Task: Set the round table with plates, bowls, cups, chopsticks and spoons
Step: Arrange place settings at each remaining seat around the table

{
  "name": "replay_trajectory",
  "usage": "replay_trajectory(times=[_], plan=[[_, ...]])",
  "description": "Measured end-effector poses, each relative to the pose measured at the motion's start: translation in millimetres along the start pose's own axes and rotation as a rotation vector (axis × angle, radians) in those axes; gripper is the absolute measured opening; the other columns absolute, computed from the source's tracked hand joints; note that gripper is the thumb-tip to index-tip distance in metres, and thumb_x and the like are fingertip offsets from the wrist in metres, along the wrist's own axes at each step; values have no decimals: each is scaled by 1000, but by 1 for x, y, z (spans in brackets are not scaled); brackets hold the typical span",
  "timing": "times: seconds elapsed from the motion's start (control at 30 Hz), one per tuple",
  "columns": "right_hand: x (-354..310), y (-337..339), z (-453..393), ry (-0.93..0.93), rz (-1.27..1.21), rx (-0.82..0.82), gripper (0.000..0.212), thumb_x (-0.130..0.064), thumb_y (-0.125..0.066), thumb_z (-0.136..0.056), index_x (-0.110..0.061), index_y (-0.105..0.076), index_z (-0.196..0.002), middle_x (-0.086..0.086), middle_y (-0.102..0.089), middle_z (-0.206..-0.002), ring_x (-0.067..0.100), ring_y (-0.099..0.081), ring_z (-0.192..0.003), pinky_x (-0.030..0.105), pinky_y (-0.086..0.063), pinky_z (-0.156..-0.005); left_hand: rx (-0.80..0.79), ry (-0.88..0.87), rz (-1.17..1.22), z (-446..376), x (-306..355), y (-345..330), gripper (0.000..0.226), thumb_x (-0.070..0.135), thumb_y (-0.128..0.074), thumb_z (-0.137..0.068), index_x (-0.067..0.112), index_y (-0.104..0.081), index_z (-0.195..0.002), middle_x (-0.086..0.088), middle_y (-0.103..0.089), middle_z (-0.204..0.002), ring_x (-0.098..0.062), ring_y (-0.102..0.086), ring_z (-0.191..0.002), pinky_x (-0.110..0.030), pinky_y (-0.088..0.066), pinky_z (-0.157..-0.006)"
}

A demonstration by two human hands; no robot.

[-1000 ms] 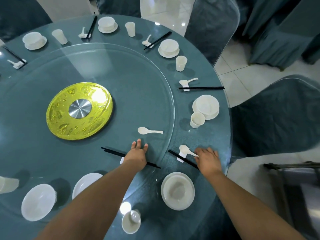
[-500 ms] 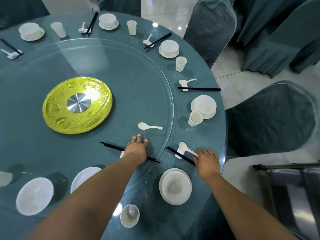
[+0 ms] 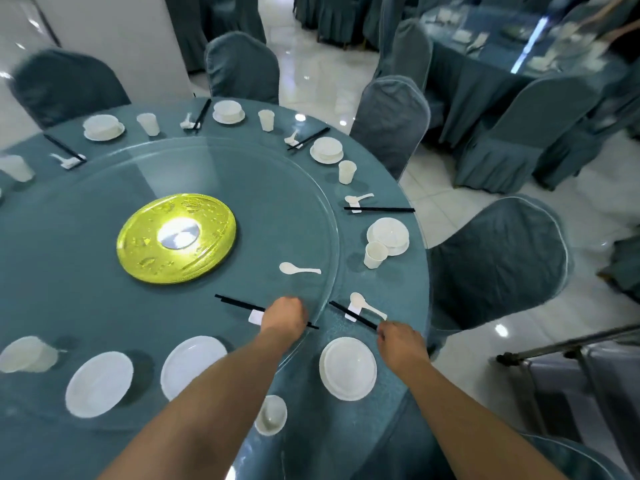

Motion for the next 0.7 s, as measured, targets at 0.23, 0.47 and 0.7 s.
replay_trajectory(times=[0.23, 0.47, 0.7], plan=[[-23, 6, 56, 72, 16, 0, 27, -21, -37, -96, -16, -63, -102, 6, -68, -108, 28, -64, -100, 32, -49, -82, 145, 74, 214, 114, -9, -10, 26, 24, -41, -94, 7, -60, -98, -18, -65, -109, -37, -60, -102, -39, -48, -82], [-61, -14, 134, 289, -58, -19, 21, -22, -47, -92, -16, -65, -99, 7, -70, -103, 29, -65, -95, 30, -49, -77, 193, 305, 315, 257, -43, -41, 27, 25, -44, -94, 4, -61, -96, -18, -67, -106, -35, -60, -101, -38, -47, -81], [-95, -39, 224, 454, -2, -45, 28, -33, -46, -90, -15, -66, -94, 9, -71, -104, 29, -65, -100, 32, -48, -77, 92, 503, 371, 391, -78, -83, 21, 21, -44, -91, 8, -59, -99, -15, -66, -109, -34, -61, -101, -35, -49, -82]])
Point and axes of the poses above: each hand's wrist, its own z-axis away from the middle knuckle, its own y-axis out of the back of the hand, x = y × z, the point moved 4 cm from there along -z, towards the middle knuckle
